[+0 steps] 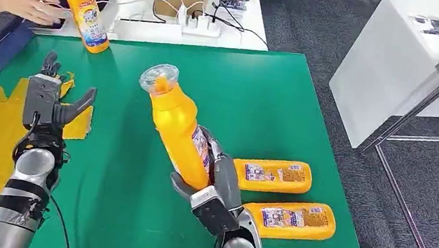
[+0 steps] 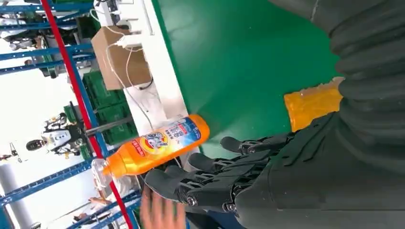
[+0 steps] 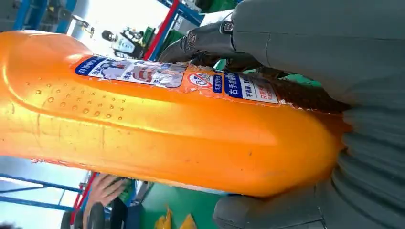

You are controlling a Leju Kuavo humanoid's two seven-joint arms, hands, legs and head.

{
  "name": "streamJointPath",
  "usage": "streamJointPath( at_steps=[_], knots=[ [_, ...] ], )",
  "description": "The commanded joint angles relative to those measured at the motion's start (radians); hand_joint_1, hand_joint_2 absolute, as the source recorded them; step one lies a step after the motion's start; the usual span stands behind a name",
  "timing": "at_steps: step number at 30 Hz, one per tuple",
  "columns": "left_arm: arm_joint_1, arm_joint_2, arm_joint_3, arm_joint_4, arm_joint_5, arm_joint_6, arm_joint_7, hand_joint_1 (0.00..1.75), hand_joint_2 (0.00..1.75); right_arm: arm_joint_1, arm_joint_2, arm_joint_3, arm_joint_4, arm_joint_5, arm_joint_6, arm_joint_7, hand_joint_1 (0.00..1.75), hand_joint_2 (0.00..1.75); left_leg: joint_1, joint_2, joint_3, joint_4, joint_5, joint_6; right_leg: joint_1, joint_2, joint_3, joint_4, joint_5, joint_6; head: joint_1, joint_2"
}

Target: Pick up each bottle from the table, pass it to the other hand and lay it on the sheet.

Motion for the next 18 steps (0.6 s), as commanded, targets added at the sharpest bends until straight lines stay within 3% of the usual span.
streamJointPath(
  at_steps=[1,4,8,14,18],
  knots=[
    [-0.023,0.066,-0.044,0.082,0.210,-0.358,0.042,0.00,1.75,-0.013,-0.007,-0.009,-0.079,0.009,-0.142,-0.071,1.75,1.75,0.000,0.001,0.002,0.000,-0.001,0.000,0.000,0.001,0.002,0.000,-0.001,-0.001,0.000,0.000],
    [-0.006,0.084,-0.094,0.080,0.235,-0.466,0.026,0.00,1.75,-0.012,-0.008,-0.011,-0.111,0.024,-0.194,-0.089,1.75,1.75,0.000,0.003,0.006,0.000,-0.003,0.000,0.000,0.002,0.006,0.000,-0.003,-0.003,0.000,0.000],
    [0.070,0.160,-0.185,-0.003,0.291,-0.678,-0.052,0.00,1.75,-0.030,-0.023,-0.041,-0.116,0.024,-0.260,-0.101,1.75,1.75,0.000,0.003,0.006,0.000,-0.003,0.000,0.000,0.002,0.005,0.000,-0.003,-0.003,0.000,0.000],
    [0.194,0.189,-0.242,-0.196,0.291,-0.717,-0.090,0.00,1.75,-0.042,-0.032,-0.173,-0.098,0.011,-0.310,-0.099,1.75,1.75,0.000,0.003,0.003,0.000,-0.002,0.000,0.000,0.002,0.003,0.000,-0.001,-0.002,0.000,0.000],
    [0.205,0.187,-0.268,-0.228,0.281,-0.710,-0.088,0.00,1.75,-0.047,-0.032,-0.209,-0.088,-0.009,-0.303,-0.101,1.75,1.75,0.000,0.000,0.002,0.000,-0.002,0.000,0.000,0.000,0.002,0.000,-0.001,-0.002,0.000,0.000]
  ],
)
